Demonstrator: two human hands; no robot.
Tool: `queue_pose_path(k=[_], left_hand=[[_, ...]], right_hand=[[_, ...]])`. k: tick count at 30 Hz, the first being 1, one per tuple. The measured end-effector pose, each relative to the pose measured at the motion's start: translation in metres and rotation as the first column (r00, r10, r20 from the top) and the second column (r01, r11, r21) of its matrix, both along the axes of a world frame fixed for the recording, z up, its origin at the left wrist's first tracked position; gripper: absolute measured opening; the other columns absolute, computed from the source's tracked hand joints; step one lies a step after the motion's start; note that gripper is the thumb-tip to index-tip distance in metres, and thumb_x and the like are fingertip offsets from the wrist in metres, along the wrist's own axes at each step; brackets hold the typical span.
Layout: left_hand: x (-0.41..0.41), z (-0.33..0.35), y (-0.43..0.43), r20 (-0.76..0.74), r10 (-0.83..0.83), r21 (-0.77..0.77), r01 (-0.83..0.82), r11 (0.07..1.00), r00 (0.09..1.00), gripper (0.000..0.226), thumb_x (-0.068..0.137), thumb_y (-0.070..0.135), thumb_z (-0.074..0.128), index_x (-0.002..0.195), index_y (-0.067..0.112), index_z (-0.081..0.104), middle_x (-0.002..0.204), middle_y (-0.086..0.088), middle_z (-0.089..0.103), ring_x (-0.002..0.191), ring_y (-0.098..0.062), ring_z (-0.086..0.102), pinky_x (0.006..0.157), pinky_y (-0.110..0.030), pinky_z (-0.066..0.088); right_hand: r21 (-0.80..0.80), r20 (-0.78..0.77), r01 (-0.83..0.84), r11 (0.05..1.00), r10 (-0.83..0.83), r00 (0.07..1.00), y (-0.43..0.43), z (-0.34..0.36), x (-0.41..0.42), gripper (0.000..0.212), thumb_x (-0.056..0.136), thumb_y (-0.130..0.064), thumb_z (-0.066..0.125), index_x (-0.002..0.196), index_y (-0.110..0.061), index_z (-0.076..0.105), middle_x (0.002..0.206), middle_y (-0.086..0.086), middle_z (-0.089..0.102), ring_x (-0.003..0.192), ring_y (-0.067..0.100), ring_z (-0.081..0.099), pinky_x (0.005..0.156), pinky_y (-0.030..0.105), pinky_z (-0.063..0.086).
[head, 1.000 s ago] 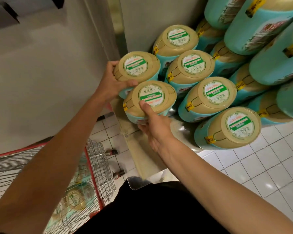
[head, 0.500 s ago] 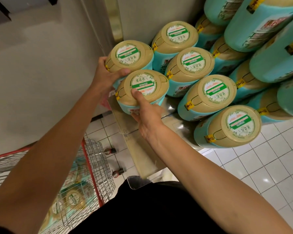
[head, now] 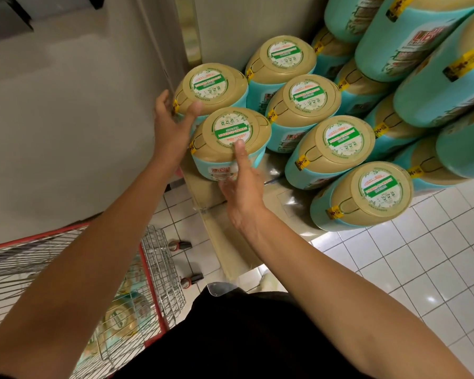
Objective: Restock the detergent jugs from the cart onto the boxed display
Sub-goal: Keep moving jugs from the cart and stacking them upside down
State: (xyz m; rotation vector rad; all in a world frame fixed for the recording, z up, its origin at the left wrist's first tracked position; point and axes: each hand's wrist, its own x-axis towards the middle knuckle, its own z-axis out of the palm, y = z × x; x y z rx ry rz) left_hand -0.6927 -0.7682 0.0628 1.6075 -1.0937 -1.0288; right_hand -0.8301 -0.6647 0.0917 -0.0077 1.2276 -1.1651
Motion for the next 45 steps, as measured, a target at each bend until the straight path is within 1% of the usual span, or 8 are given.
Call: queue_pose_path(k=[3, 6, 8, 14, 18, 21, 28, 45], left_hand=[[0.002, 0.004, 0.026, 0.037, 0.031, -0.023, -0.03, 0.999, 0.999, 0.084, 0.082, 0.074, 0.063, 0.144, 0.02, 0.049, 0.143, 0.0, 0.057, 0.116, 0.004, 0.063, 0.089, -0.014, 0.054], [0.003, 0.002, 0.064, 0.077, 0.044, -0.003, -0.044, 0.999, 0.996, 0.052, 0.091, 0.067, 0.057, 0.125, 0.027, 0.055, 0.135, -0.011, 0.059, 0.108, -0.027, 0.069, 0.091, -0.049, 0.06], [0.0, -0.001, 0.094, 0.069, 0.056, -0.031, -0.054, 0.998, 0.996, 0.041, 0.097, 0.057, 0.057, 0.122, 0.025, 0.056, 0.13, -0.015, 0.061, 0.109, -0.029, 0.068, 0.095, -0.051, 0.057], [-0.021, -0.003, 0.188, 0.084, 0.125, -0.057, -0.121, 0.991, 0.988, 0.023, 0.107, 0.037, 0.058, 0.121, 0.019, 0.055, 0.114, 0.015, 0.064, 0.097, 0.01, 0.063, 0.084, -0.019, 0.054], [-0.043, -0.005, 0.256, 0.048, 0.209, -0.034, -0.208, 0.978, 0.977, 0.015, 0.109, 0.025, 0.057, 0.119, 0.014, 0.056, 0.111, 0.007, 0.064, 0.109, -0.024, 0.065, 0.096, -0.051, 0.057], [-0.067, -0.007, 0.319, 0.045, 0.256, -0.015, -0.256, 0.967, 0.965, 0.006, 0.111, 0.025, 0.054, 0.112, 0.024, 0.06, 0.104, 0.005, 0.066, 0.104, -0.037, 0.066, 0.087, -0.045, 0.058], [-0.139, 0.006, 0.471, 0.002, 0.335, 0.029, -0.335, 0.942, 0.942, 0.039, 0.091, 0.06, 0.054, 0.108, 0.027, 0.064, 0.107, 0.004, 0.071, 0.099, -0.014, 0.072, 0.085, -0.036, 0.061], [-0.132, 0.025, 0.767, -0.038, 0.632, 0.032, -0.631, 0.775, 0.774, 0.034, 0.101, 0.035, 0.047, 0.113, 0.007, 0.064, 0.107, 0.001, 0.073, 0.099, -0.023, 0.073, 0.081, -0.037, 0.06]], right_hand=[[-0.008, 0.019, -0.061, 0.998, 0.061, 0.998, 0.018, -0.001, -0.014, 0.059, 0.098, -0.053, 0.067, 0.145, -0.019, 0.055, 0.118, -0.002, 0.072, 0.113, 0.013, 0.066, 0.108, 0.043, 0.055], [0.02, 0.029, -0.121, 0.993, 0.12, 0.992, 0.039, -0.001, -0.033, 0.05, 0.105, -0.048, 0.059, 0.142, -0.014, 0.059, 0.11, 0.001, 0.062, 0.101, 0.015, 0.06, 0.106, 0.042, 0.054], [0.029, 0.018, -0.171, 0.985, 0.171, 0.985, 0.056, 0.002, -0.048, 0.042, 0.106, -0.042, 0.058, 0.134, -0.01, 0.062, 0.106, 0.005, 0.062, 0.095, 0.017, 0.062, 0.091, 0.036, 0.06], [-0.025, -0.008, -0.249, 0.968, 0.249, 0.969, 0.113, 0.013, -0.097, 0.02, 0.109, -0.022, 0.051, 0.112, -0.008, 0.066, 0.098, 0.014, 0.071, 0.083, 0.021, 0.07, 0.067, 0.031, 0.063], [-0.12, -0.082, -0.362, 0.924, 0.354, 0.931, 0.154, 0.017, -0.131, 0.022, 0.11, -0.022, 0.048, 0.113, -0.01, 0.066, 0.09, 0.008, 0.073, 0.08, 0.017, 0.072, 0.073, 0.032, 0.063], [-0.197, -0.137, -0.471, 0.86, 0.452, 0.881, 0.189, 0.018, -0.161, 0.025, 0.109, -0.024, 0.048, 0.114, -0.009, 0.068, 0.094, 0.01, 0.074, 0.084, 0.019, 0.073, 0.081, 0.036, 0.061], [-0.231, -0.249, -0.658, 0.717, 0.61, 0.752, 0.269, 0.009, -0.233, 0.026, 0.108, -0.023, 0.048, 0.109, -0.007, 0.069, 0.09, 0.01, 0.072, 0.085, 0.021, 0.07, 0.078, 0.035, 0.061], [-0.231, -0.376, -0.928, 0.293, 0.853, 0.363, 0.454, 0.015, -0.159, 0.027, 0.11, -0.017, 0.047, 0.104, -0.005, 0.07, 0.091, 0.013, 0.074, 0.085, 0.026, 0.07, 0.075, 0.034, 0.062]])
